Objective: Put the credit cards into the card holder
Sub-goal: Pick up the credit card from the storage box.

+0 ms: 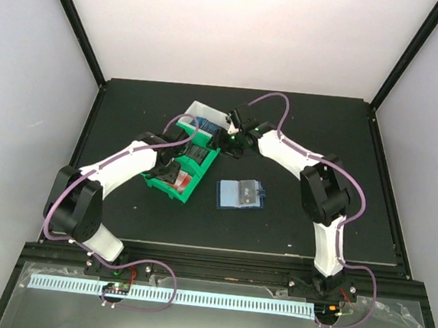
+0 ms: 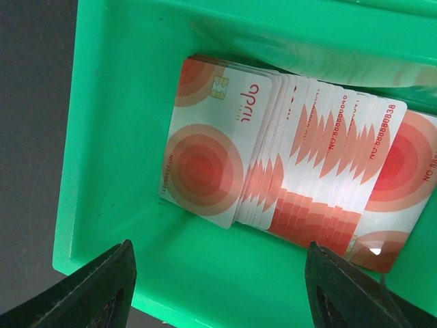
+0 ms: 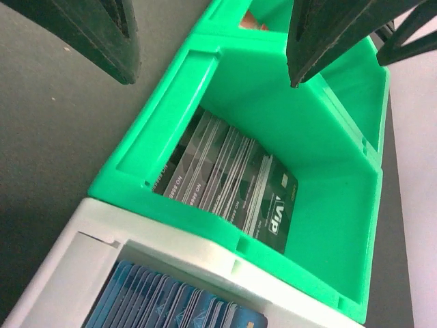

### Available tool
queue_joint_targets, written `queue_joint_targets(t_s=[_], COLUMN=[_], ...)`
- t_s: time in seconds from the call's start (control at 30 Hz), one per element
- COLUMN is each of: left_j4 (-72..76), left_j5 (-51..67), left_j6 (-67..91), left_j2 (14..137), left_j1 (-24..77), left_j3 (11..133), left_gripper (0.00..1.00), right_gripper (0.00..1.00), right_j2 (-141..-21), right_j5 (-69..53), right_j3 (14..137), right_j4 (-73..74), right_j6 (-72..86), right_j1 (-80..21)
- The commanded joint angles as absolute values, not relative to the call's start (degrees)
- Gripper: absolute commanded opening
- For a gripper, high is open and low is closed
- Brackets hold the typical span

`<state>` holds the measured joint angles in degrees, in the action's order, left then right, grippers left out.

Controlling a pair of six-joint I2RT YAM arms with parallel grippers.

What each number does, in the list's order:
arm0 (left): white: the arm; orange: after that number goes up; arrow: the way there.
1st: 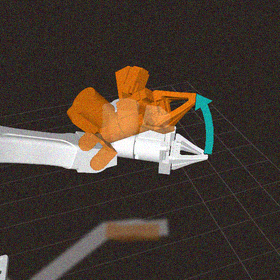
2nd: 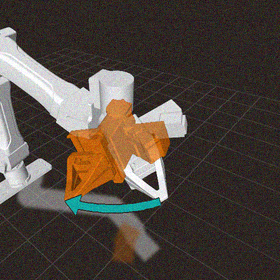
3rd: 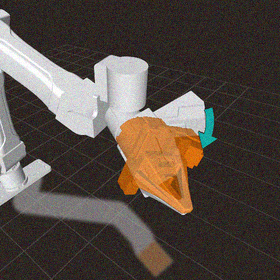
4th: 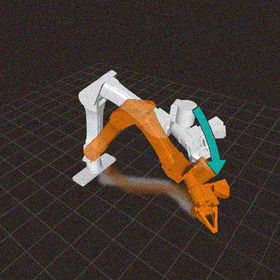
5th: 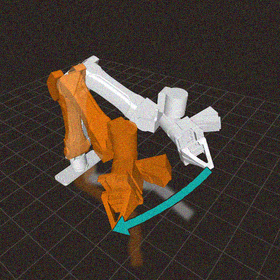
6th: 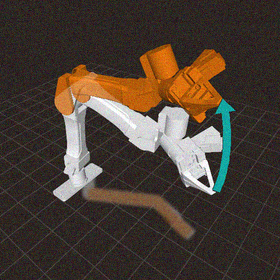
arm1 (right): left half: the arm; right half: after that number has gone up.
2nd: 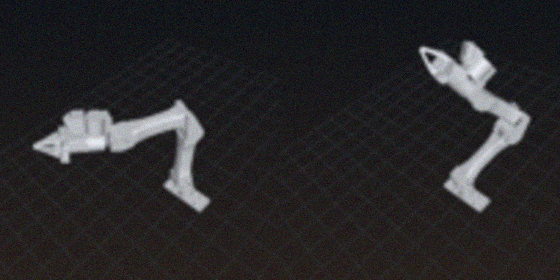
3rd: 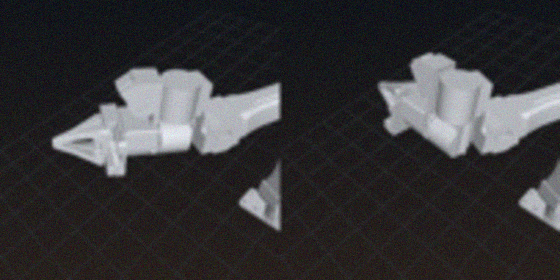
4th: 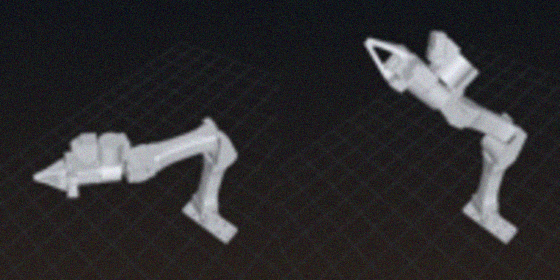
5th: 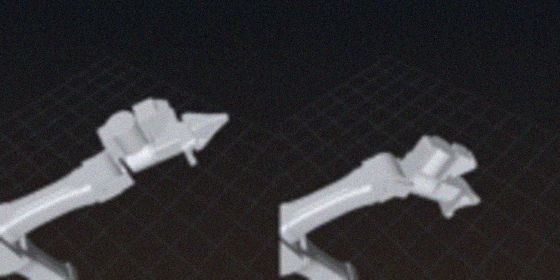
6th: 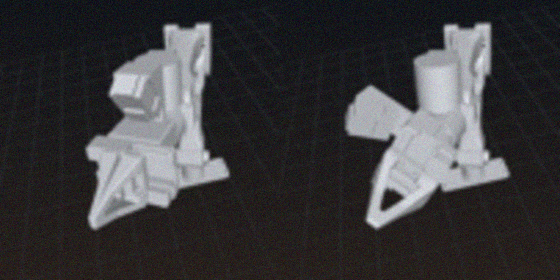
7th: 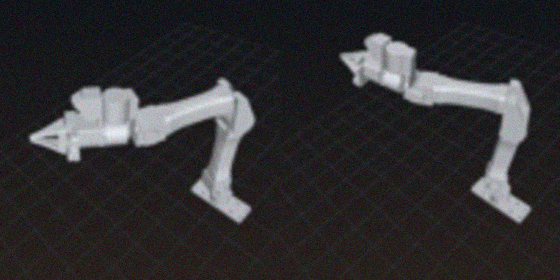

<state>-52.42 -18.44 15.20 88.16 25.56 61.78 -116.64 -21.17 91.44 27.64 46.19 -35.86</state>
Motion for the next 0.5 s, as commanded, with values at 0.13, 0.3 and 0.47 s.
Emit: queue_joint_targets(t_s=[0.13, 0.3, 0.47], left_j4=[-50.48, -49.79, -48.66], left_j5=[-17.72, -17.80, -13.71], left_j6=[13.58, 12.68, 12.02], left_j2=[92.58, 94.68, 95.83], left_j1=[24.10, 22.73, 20.99], left_j3=[64.34, 65.29, 65.77], left_gripper=[0.67, 0.64, 0.64], right_gripper=[0.60, 0.58, 0.56], right_j2=[-123.28, -126.53, -128.17], right_j5=[-19.24, -19.92, -19.48], right_j3=[98.85, 102.24, 102.93], right_j4=[34.21, 36.54, 37.35], right_j6=[47.23, 45.31, 45.23], right_j1=[-35.86, -35.81, -35.84])
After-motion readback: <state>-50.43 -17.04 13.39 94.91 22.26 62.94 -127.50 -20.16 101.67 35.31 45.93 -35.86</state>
